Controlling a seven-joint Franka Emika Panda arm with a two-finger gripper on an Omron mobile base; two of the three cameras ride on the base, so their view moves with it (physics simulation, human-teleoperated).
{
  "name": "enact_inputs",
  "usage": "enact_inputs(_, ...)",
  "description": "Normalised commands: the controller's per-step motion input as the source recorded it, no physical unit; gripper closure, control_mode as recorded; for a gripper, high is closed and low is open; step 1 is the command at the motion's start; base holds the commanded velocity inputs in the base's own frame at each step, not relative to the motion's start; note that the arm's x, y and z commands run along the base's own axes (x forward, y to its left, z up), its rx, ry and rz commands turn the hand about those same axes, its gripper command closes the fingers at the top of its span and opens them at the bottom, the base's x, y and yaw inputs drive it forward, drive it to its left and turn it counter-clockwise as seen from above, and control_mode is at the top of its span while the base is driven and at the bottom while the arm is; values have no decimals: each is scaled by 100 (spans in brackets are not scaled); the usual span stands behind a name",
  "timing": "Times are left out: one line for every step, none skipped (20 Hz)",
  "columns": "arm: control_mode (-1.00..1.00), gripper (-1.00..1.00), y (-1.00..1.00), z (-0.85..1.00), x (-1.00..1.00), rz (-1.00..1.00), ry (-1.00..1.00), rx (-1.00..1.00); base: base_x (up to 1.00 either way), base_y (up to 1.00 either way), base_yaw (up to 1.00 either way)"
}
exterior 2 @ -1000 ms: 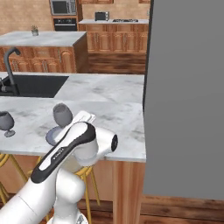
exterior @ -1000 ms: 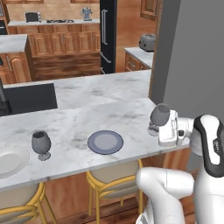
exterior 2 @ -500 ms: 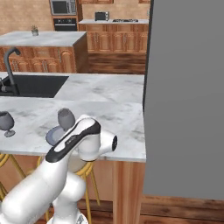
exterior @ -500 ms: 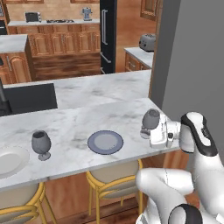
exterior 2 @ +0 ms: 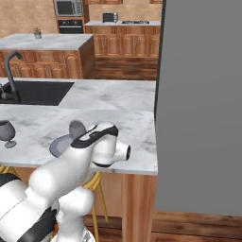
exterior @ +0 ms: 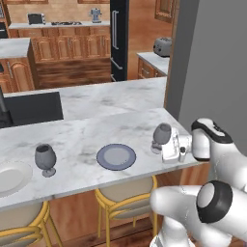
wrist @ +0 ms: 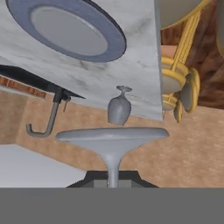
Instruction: Retrieve the wine glasses from the counter and place one next to each plate.
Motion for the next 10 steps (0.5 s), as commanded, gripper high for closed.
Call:
enact_inputs(-100,100,0,-31,39,8,0,0,0,0,0)
enact_inputs(-100,100,0,-31,36,8,0,0,0,0,0)
enact_inputs(-100,100,0,-30,34,6,0,0,0,0,0)
enact_inputs(-100,100,0,-34,34,5,0,0,0,0,0)
enact_inputs(-100,100,0,-32,28,2,0,0,0,0,0)
enact_inputs(-100,100,0,-29,27,1,0,0,0,0,0)
enact_inputs(-100,100,0,-24,29,1,0,0,0,0,0)
enact_inputs(-100,100,0,-23,31,1,0,0,0,0,0)
enact_inputs(-100,100,0,-24,30,1,0,0,0,0,0)
enact_inputs(-100,100,-5,-25,29,1,0,0,0,0,0)
